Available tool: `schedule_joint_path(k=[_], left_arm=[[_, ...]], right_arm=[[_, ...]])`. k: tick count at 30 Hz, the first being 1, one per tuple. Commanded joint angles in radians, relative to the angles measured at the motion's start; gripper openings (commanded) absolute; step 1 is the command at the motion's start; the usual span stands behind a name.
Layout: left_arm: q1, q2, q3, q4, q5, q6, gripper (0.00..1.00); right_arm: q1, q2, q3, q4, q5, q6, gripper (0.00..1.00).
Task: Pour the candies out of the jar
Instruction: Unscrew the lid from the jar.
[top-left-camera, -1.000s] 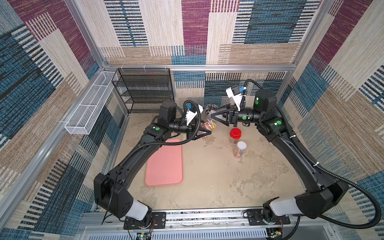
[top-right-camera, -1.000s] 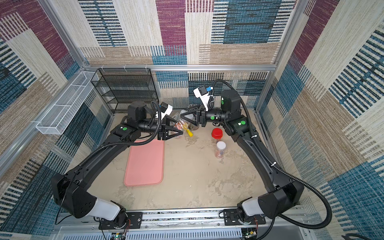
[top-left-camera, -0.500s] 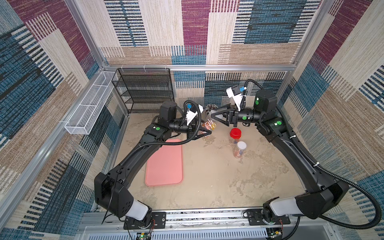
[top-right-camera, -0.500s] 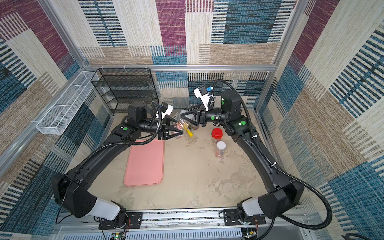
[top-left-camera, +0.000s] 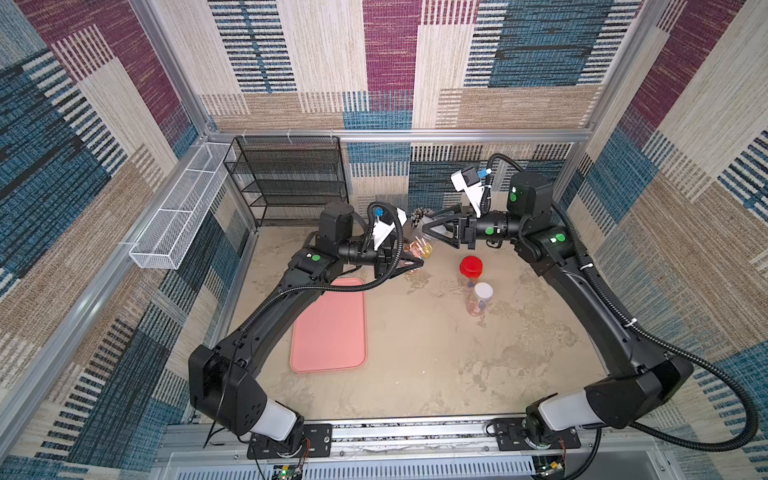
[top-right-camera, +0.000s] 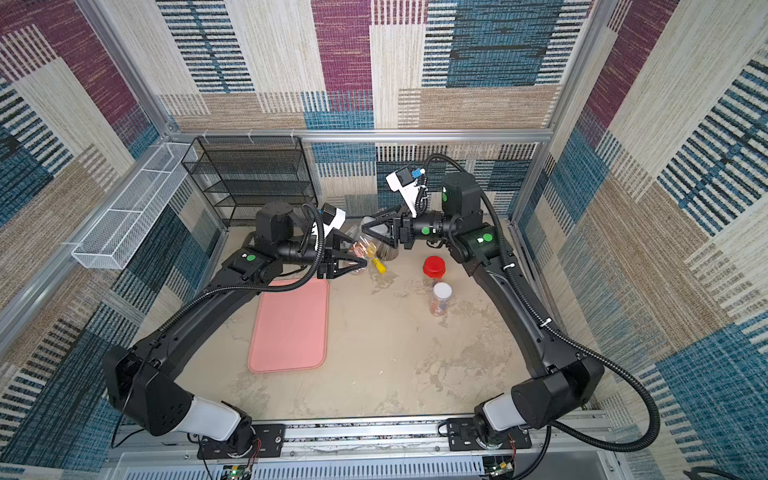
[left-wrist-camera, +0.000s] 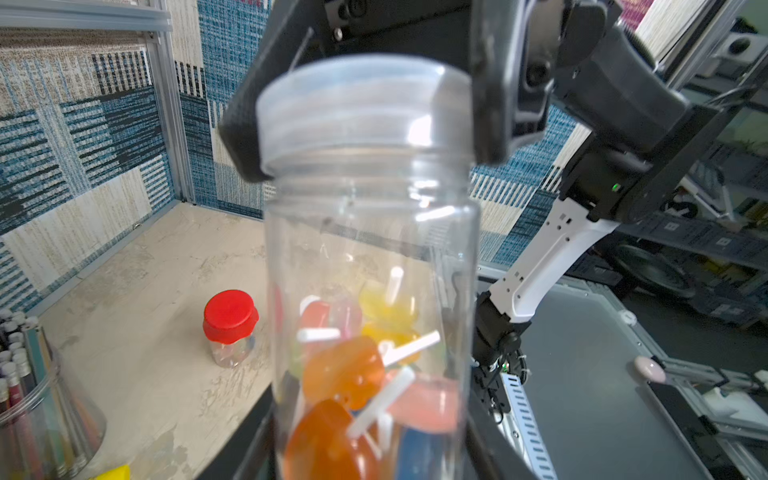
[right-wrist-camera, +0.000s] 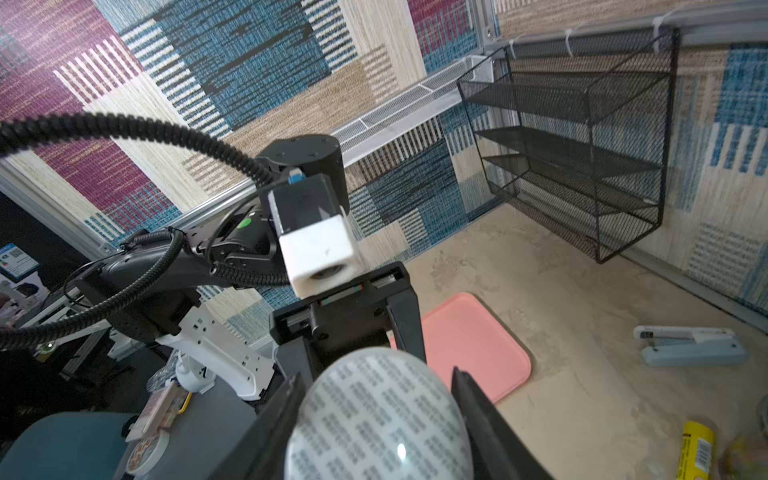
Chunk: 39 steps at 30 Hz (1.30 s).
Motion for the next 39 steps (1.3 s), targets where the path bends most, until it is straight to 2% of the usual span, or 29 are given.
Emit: schedule_joint_path(k=[1,8,16,23,31,39], left_arm=[[0.003,-0.003,-0.001,-0.113,0.03,0.023,0.0],[0.003,0.002,0.014,-0.114,0.034,0.022,0.0],[0.003,0.007,0.012,-0.121,0.039,0.017,0.0],[0.003,0.013,0.01,-0.108,0.022,-0.011,0.0],[0.003,0.02,0.011,-0.079,0.014,-0.044,0.0],[0.003,0.035,0.023,-0.05,0.034,-0.086,0.0]], right_arm=[[-0.022,0.004,0.04,0.083,0.0,-0.073,0.48],[-0.03,0.02,0.066,0.052,-0.008,-0.105,0.48],[-0.031,0.02,0.074,0.058,0.052,-0.137,0.48],[-0.031,0.022,0.056,0.121,0.109,-0.073,0.48],[-0.029,-0.094,-0.17,0.325,0.152,-0.013,0.49],[-0.027,-0.115,-0.215,0.351,0.19,-0.038,0.49]])
